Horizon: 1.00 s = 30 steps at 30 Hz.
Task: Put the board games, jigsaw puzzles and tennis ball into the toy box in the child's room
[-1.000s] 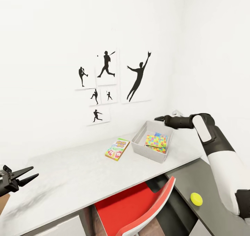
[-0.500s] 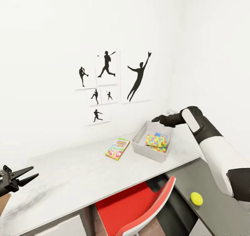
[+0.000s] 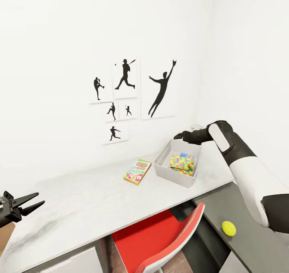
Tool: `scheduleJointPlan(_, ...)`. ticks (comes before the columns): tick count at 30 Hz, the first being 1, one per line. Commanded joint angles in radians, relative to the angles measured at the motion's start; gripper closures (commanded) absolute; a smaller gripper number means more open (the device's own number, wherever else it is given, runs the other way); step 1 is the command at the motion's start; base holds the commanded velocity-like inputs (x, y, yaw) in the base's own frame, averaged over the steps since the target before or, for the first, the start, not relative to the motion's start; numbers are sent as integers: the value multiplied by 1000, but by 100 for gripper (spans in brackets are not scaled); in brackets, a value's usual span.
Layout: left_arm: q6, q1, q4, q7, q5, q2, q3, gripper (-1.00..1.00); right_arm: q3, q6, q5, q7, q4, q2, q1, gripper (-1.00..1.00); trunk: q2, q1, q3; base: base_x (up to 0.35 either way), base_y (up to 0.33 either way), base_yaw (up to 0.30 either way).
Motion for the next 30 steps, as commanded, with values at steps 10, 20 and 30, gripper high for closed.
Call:
scheduleJointPlan(10,-2,-1,0,-4,-1,0,0,-100,4,2,8,6,-6,5,0,-100,-2,1,-2,-1,-72,132)
scheduleJointPlan(20,-9,-1,0,-4,0,1,0,-100,3,2,8,5,-7,6,0,-100,-2,1,-2,0,-103,270)
scheduleJointPlan(30,-9,-1,0,-4,0,1,0,-100,3,2,8,5,-7,5,0,-100,-2,1,-2,0,-12,282)
